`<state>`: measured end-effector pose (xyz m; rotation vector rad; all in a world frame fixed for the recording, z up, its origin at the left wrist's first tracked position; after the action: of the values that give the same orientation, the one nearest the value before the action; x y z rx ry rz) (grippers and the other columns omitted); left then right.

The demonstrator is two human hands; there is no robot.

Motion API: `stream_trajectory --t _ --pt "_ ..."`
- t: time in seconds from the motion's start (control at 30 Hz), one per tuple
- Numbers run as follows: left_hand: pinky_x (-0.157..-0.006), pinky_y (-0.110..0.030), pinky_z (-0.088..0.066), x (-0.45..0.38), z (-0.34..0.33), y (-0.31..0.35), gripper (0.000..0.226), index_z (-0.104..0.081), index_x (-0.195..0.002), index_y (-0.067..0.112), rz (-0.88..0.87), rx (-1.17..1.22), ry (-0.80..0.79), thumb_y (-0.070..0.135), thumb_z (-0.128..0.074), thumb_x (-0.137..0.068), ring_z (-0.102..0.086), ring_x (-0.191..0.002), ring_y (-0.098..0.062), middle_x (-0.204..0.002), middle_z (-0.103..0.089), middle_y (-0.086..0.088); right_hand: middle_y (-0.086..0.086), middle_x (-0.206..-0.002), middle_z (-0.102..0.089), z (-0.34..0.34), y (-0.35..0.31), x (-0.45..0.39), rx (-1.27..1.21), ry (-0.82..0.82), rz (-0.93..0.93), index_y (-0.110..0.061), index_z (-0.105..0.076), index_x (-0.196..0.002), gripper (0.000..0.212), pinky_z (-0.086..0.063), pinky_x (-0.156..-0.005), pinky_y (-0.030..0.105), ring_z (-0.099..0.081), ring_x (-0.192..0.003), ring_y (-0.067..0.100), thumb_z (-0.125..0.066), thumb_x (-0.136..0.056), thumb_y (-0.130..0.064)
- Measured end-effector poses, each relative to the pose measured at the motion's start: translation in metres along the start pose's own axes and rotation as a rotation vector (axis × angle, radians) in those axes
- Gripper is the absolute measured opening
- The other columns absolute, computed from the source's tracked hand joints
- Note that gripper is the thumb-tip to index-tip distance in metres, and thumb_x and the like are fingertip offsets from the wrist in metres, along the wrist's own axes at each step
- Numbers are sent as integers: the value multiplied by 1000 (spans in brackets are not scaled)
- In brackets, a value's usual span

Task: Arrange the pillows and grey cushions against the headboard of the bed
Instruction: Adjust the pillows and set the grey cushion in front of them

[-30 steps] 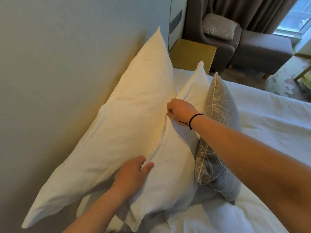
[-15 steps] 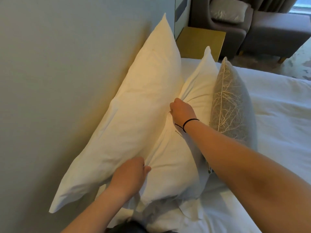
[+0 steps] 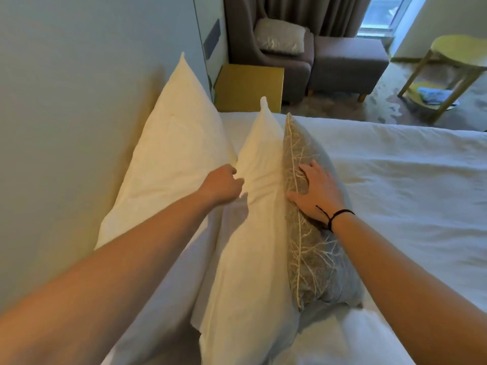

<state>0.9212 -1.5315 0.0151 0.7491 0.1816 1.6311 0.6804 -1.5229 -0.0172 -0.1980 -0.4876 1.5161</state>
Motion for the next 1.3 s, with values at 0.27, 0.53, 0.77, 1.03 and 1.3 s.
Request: stream_trajectory --t 0.27,0.53,0.77,1.03,1.3 --pt "-83 -48 -54 -137 -22 23 41 -57 -99 1 286 501 -9 42 -56 -95 -62 -92 -37 -95 -65 -14 -5 -161 -12 -21 33 14 -365 0 -173 -58 -6 -142 99 -34 -109 59 -20 -146 26 -68 -65 -57" --pt "-81 -33 -55 -214 1 45 30 -65 -118 10 274 701 126 17 -67 -89 -65 -97 -24 -121 -67 -13 -10 -145 -39 -24 51 17 -491 55 -162 -67 -15 -136 91 -52 -62 23 -61 -104 17 -67 -64 -50" --pt "-75 -28 -39 -225 85 17 24 -46 -90 23 147 378 622 0 -48 -83 -48 -89 -22 -98 -51 -1 -19 -147 -36 -24 38 26 -503 108 -220 -61 -18 -138 85 -41 -93 34 -41 -125 7 -68 -70 -64" --pt "-84 -42 -45 -147 46 68 44 -44 -125 19 -158 -124 460 28 -67 -89 -52 -112 -31 -123 -55 -10 -18 -151 -29 -32 43 48 -547 45 -241 -57 -19 -140 92 -39 -104 41 -36 -131 6 -64 -63 -79" --pt "-78 -41 -56 37 -127 91 113 -1 -149 34 -175 -19 -59 78 -64 -66 -66 -99 -27 -120 -64 -1 -3 -156 -32 -39 109 36 -705 -21 -409 -41 -29 -147 93 -33 -111 45 -36 -138 22 -39 -68 -88"
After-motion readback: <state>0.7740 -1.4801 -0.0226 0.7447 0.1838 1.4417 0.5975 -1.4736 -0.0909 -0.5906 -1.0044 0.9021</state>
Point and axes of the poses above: each hand's wrist, its own x-axis away from the middle knuckle, its own z-axis out of the back of the hand, y = z × x, the point moved 3 cm from there along -x, towards the middle knuckle
